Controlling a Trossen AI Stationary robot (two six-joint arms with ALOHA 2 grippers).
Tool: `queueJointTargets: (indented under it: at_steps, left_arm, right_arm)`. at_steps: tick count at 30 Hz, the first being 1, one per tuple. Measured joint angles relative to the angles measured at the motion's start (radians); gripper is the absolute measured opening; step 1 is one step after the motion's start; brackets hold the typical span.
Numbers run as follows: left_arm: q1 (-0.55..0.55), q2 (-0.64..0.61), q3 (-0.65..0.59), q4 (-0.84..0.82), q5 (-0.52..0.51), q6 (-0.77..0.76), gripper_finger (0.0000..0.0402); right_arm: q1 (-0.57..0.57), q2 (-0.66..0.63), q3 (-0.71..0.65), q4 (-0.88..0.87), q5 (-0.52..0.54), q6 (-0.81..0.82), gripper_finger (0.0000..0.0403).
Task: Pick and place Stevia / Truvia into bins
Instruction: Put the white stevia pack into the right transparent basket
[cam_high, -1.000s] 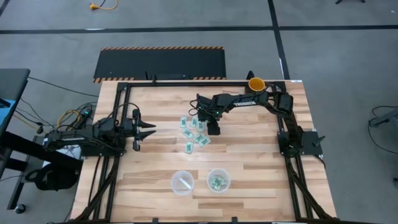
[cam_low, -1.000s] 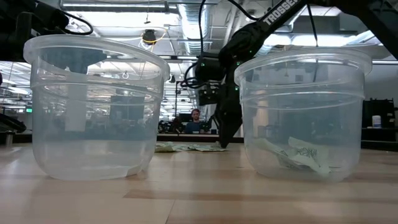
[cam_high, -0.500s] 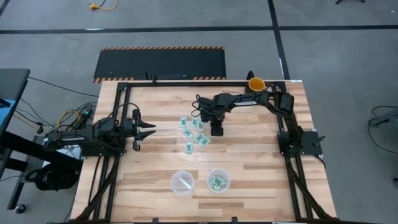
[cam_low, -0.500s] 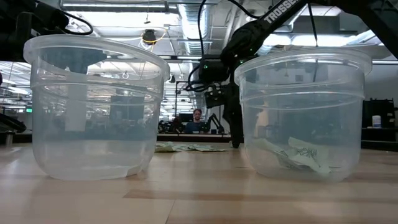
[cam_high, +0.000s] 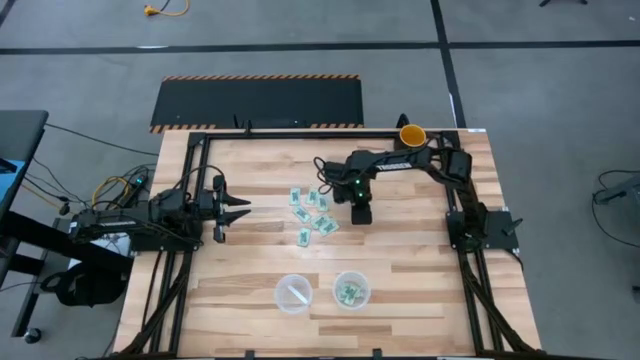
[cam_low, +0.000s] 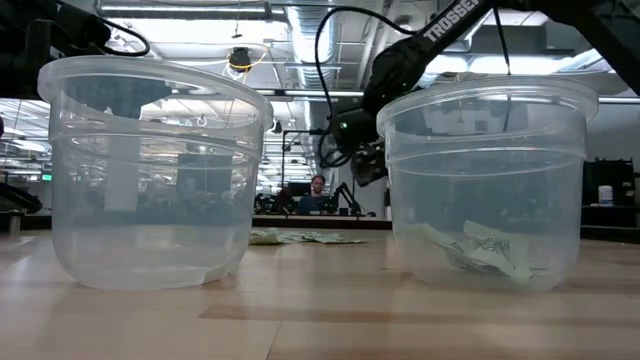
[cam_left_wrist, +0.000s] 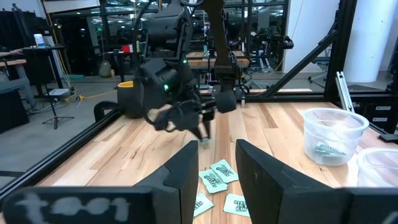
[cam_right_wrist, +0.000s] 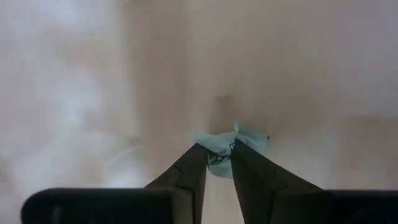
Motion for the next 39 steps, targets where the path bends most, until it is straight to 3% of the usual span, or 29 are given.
queueJointTargets:
  at_steps: [5, 17, 26, 33, 39]
  left_arm:
    - [0.000, 0.000, 0.000, 0.000, 0.000, 0.000, 0.0098]
    - [0.000, 0.000, 0.000, 0.000, 0.000, 0.000, 0.0098]
    - [0.000, 0.000, 0.000, 0.000, 0.000, 0.000, 0.0098]
    - [0.000, 0.000, 0.000, 0.000, 0.000, 0.000, 0.0098]
    - [0.000, 0.000, 0.000, 0.000, 0.000, 0.000, 0.0098]
  right_arm:
    - [0.001, 0.006, -0.002, -0.026, -0.137, -0.042, 0.0067]
    - [-0.002, -0.028, 0.002, -0.053, -0.135, -0.065, 0.0067]
    - [0.009, -0.208, 0.002, -0.072, -0.152, -0.059, 0.0067]
    - [0.097, -0.373, 0.003, 0.033, -0.290, -0.062, 0.0067]
    - [0.236, -0.445, 0.004, 0.110, -0.317, -0.089, 0.0067]
